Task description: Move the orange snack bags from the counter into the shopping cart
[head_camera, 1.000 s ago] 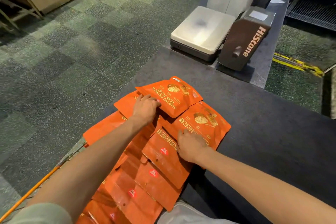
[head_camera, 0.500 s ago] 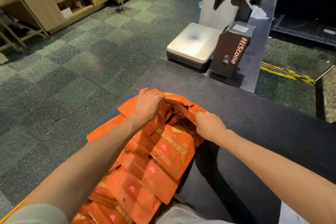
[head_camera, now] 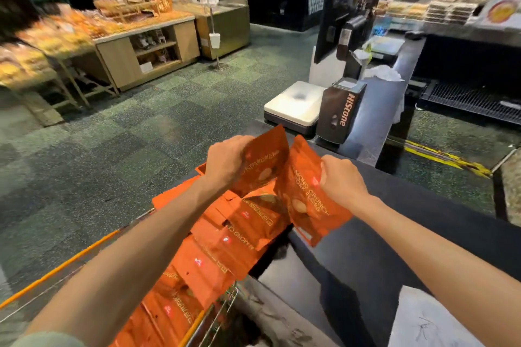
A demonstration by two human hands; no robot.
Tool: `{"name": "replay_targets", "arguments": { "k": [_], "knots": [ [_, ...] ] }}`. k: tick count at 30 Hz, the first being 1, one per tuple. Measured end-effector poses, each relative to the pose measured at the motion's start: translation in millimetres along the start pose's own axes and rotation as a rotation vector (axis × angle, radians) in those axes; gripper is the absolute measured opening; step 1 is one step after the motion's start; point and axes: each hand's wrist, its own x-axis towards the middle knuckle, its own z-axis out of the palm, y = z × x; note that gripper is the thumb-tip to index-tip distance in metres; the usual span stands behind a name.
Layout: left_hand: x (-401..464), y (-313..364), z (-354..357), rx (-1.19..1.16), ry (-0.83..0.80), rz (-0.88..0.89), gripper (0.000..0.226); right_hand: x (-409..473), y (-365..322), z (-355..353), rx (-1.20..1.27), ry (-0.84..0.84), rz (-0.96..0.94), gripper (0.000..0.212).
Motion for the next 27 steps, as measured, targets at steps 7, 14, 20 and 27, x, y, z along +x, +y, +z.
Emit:
{"name": "replay_targets", "arguments": {
  "k": [7,14,20,27],
  "knots": [
    [-68.3,46.5,-49.2,0.025,0.035,-0.105,0.022,-75.9,15.7,-26.5,0.043,0.066,-0.063,0.021],
    [-131.0,93.8,-100.6,-0.041,0.089,-0.265,0.026,-139.3,19.6,-57.3,0.033,0.071,-0.14,0.021],
    [-182.0,109.3,-143.8,-0.039,0.178,-0.407,0.024,-162.6,3.3,-56.2,0.067,0.045,-0.241,0.025],
    [-242.9,74.8,-203.0,0.032,0.26,-0.59,0.02,-182.2,-62.8,-50.5,0.164,0.017,-0.411,0.018]
  ]
}}
